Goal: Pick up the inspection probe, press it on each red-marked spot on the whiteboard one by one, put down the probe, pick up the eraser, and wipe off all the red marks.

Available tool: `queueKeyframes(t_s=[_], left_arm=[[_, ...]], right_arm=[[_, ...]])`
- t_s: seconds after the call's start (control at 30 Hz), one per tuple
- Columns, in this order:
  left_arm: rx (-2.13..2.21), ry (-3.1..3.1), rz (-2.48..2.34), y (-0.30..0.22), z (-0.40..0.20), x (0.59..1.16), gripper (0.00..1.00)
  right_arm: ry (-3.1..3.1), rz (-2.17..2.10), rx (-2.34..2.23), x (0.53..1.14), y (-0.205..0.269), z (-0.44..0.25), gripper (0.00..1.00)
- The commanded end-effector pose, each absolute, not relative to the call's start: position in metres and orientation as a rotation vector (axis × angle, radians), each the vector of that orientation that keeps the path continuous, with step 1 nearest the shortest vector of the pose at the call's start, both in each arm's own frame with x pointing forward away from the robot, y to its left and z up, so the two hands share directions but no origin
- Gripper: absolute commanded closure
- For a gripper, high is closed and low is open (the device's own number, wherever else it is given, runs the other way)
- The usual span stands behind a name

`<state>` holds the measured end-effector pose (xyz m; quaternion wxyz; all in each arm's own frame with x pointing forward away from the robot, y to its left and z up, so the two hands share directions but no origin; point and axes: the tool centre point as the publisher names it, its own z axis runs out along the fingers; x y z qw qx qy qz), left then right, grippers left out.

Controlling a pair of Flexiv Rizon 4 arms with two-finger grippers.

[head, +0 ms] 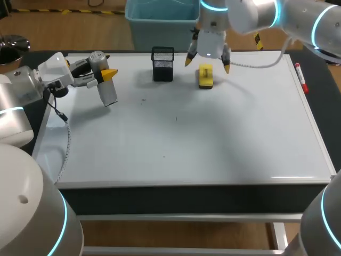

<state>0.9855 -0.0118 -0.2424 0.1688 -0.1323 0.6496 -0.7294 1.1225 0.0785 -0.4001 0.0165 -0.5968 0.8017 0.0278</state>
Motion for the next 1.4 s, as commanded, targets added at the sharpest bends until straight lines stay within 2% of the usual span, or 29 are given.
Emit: queueKeyframes(t_s=[0.03,0.83,1.13,1.4], left_arm=[[-0.375,1.846,-2.074,-0.012,-0.241,0.986,1.0],[-0.375,1.846,-2.074,-0.012,-0.241,0.986,1.0],[-0.375,1.846,-2.074,-0.012,-0.241,0.986,1.0],[-0.375,1.846,-2.074,-0.012,-0.241,0.986,1.0]], right_arm=[[2.527,0.144,-1.738,1.118,0.055,-0.382,0.0],[2.779,0.634,-0.738,1.159,-0.031,-0.308,0.0],[2.776,0.688,-0.543,1.167,-0.063,-0.294,0.0],[2.757,0.724,-0.532,1.164,-0.073,-0.289,0.0]])
